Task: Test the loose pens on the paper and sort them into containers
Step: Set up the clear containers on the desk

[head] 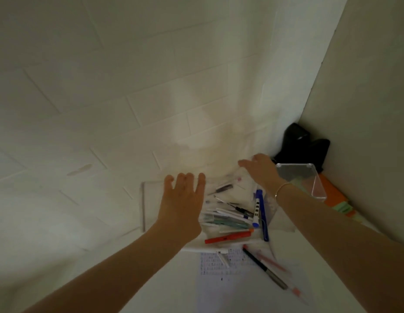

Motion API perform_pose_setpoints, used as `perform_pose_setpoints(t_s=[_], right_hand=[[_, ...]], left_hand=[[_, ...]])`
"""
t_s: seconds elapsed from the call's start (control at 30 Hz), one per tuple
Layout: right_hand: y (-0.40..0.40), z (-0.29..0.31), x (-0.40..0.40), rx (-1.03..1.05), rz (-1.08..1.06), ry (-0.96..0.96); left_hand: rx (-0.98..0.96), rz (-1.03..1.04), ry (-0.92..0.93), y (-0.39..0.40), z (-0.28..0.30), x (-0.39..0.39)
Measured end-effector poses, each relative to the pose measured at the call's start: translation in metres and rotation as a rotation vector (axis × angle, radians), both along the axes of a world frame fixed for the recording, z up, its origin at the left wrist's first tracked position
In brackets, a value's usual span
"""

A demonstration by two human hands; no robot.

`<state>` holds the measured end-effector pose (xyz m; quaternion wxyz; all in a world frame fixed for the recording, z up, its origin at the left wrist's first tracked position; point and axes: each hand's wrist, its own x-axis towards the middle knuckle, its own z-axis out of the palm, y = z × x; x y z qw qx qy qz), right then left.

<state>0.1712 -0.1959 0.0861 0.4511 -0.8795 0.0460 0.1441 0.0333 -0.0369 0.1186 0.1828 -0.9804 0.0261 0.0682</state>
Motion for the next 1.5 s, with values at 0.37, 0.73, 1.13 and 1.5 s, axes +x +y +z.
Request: perform_pose_setpoints(t_s=[0.37,0.73,1.13,1.5], right_hand=[[0.037,0.081,-0.04,-0.118,0.289,-0.242],[0.026,0.091,-0.054,-0.142,0.407,-0.597],[0.039,0.014,-0.071,0.223,0.618,0.205],[0.098,-0.043,-0.105,0.265,0.592,0.119]], left_hand=[[-1.106,0.468,-0.29,0.018,-0.028,0.01],[-1.519,0.437,-0.22,0.017,-0.042,0.002],[-1.654,0.247,-0.043,0.072,-0.051,-0.001],[-1.483,0.383,0.163,0.134,-0.085,-0.033]])
